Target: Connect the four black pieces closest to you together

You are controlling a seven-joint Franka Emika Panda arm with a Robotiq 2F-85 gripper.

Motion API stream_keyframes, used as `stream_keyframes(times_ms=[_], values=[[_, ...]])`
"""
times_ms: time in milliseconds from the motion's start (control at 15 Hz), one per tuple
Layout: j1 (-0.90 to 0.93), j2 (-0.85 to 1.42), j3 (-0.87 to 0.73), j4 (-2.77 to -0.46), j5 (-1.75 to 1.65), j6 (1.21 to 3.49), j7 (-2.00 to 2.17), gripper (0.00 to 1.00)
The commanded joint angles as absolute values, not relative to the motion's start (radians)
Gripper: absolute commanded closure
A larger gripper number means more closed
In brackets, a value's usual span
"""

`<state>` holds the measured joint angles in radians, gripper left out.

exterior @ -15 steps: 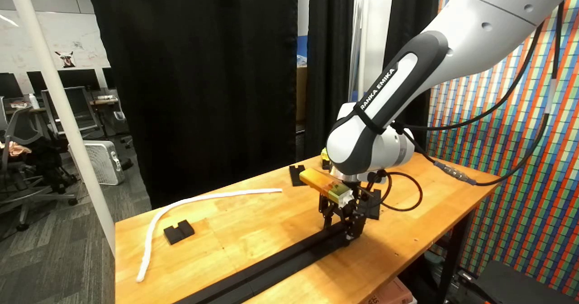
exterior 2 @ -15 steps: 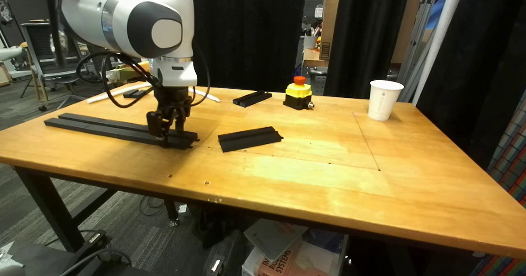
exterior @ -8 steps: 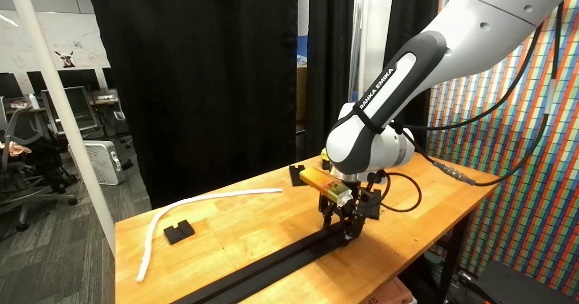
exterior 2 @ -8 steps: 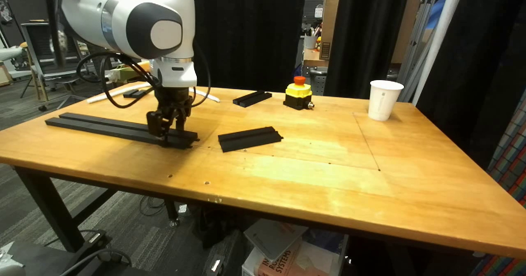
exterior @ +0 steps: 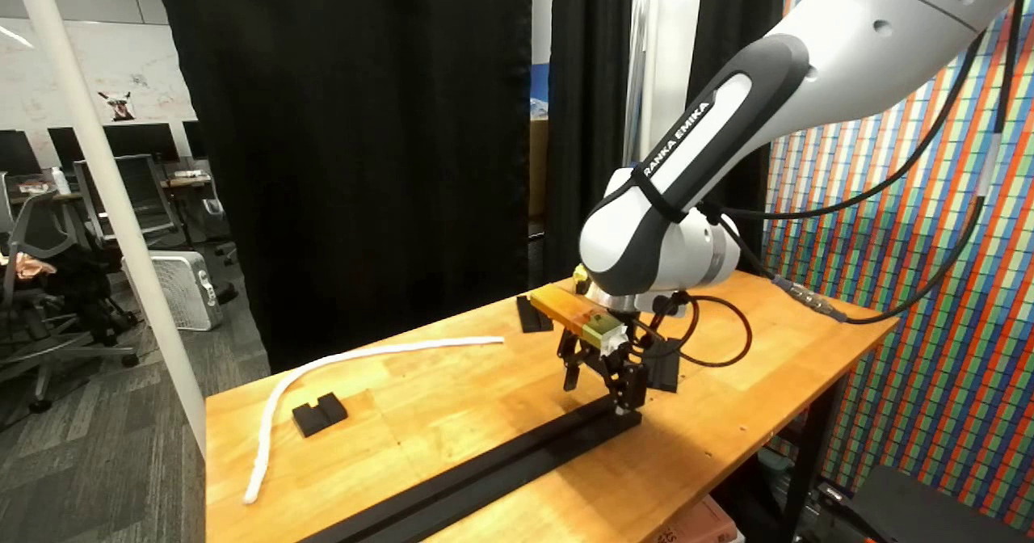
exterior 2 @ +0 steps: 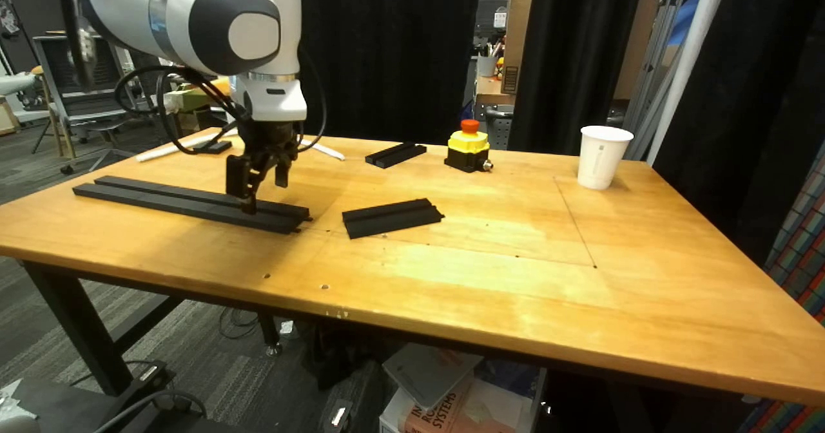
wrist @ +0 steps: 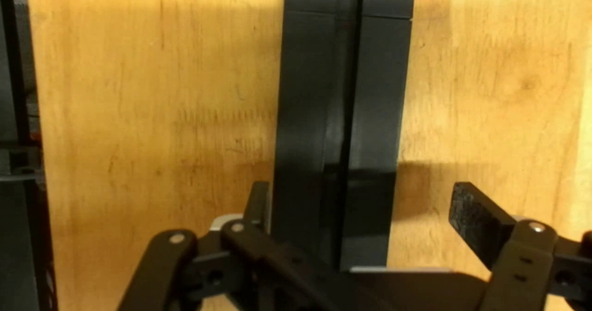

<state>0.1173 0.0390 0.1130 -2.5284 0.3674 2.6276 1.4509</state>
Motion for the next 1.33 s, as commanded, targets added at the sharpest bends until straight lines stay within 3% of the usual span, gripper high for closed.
stream_keyframes(times_ms=[0,533,800,1267], values=[[0.099,-0.095,0.089,-2.548,0.228,2.534,1.433,0.0],[-0.032,-0.236,-0.02,-2.545,0.056,2.403,1.074,0.0],[-0.024,-0.202,-0.118,-2.526,0.143,2.401,0.749,0.0],[-0.059,-0.083,-0.112,-2.482,0.274,2.377,0.359,0.0]])
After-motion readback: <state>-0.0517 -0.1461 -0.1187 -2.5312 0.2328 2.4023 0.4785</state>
